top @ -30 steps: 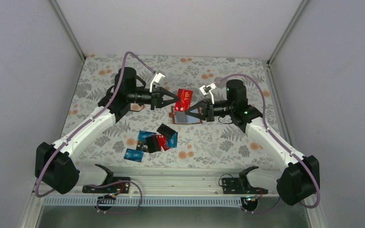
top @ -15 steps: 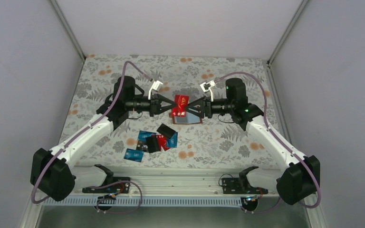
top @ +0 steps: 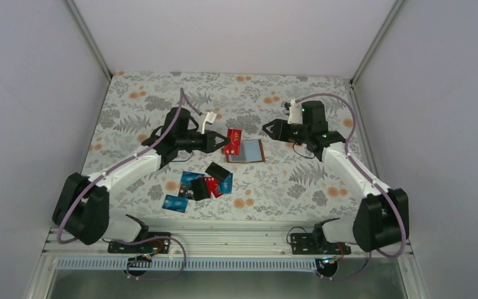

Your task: Put the credit cards into the card holder

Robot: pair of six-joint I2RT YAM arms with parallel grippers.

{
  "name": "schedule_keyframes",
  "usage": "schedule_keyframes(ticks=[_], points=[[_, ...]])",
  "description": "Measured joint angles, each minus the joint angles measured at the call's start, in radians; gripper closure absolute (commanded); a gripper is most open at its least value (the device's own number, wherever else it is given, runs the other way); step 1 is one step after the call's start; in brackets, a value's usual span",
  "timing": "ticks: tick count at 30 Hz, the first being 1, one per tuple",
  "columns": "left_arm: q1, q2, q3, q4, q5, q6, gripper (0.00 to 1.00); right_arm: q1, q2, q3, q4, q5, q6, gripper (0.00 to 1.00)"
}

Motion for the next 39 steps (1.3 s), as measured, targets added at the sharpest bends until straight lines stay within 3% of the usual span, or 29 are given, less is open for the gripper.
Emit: schedule_keyframes(ticks=[10, 19, 30, 39], points=[[-0.088, 0.253, 0.165, -0.025, -0.135, -0.107, 0.98, -0.049, 0.224, -0.016, -0.004, 0.048, 0.049, 0.59], [-0.093, 0.452, 0.263, -0.111, -0.207, -0.206, 0.98, -0.05, 0.339, -0.016, 0.007, 0.01, 0.048, 0.63], [-0.089, 0.498, 0.293, -0.214, -0.276, -0.235, 0.98, -0.05, 0.455, -0.014, 0.035, -0.037, 0.04, 0.63], [-0.082, 0.558, 0.305, -0.206, -0.246, -0.255, 0.98, -0.05, 0.496, -0.006, 0.051, -0.055, 0.039, 0.63]])
